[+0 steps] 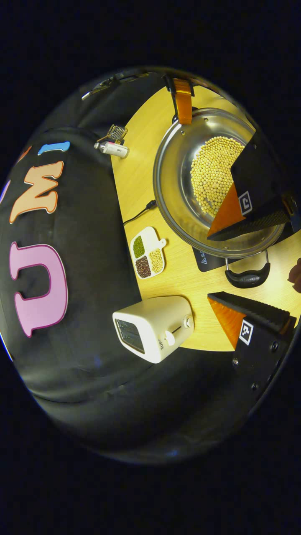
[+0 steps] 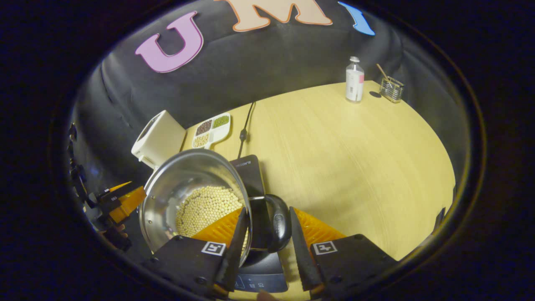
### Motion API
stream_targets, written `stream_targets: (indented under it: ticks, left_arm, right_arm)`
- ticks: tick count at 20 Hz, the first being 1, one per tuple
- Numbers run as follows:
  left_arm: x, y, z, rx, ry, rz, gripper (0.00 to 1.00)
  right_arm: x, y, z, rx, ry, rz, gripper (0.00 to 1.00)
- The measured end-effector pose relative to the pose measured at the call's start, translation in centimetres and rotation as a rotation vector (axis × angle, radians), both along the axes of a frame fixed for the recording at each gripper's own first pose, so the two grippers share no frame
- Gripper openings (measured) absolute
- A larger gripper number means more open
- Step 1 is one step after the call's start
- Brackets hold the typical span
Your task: First push the handle of the pot to place it horizontally, then grasp the pot with both hands and set it on the induction cooktop.
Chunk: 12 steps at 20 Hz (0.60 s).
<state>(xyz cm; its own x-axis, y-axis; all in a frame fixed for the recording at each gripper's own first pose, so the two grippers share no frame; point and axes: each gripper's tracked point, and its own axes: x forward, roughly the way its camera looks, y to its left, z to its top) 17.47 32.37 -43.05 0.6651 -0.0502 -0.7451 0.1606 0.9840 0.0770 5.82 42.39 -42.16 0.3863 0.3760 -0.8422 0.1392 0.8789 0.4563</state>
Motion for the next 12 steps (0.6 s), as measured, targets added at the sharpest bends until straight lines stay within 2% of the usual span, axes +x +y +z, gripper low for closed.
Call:
stream_targets:
  ticks: [1,5,8,10,12]
  left_arm:
    - [0.0,-0.2,0.5,0.006,-0.008,0.013,0.76]
    - [-0.5,-0.8,3.8,0.055,-0.068,0.066,0.77]
    - [-1.8,-2.0,6.9,0.098,-0.106,0.117,0.77]
    - [-3.3,-3.7,8.6,0.100,-0.121,0.167,0.77]
    - [-4.9,-6.2,10.0,0.073,-0.139,0.214,0.77]
  right_arm:
    - [0.4,-0.4,0.4,0.011,-0.010,-0.013,0.63]
    - [1.7,-2.9,2.2,0.063,-0.078,-0.047,0.63]
    - [2.3,-5.3,3.4,0.119,-0.131,-0.035,0.63]
    - [2.0,-7.6,4.2,0.156,-0.153,-0.020,0.65]
    - [2.1,-10.6,4.8,0.171,-0.209,-0.011,0.62]
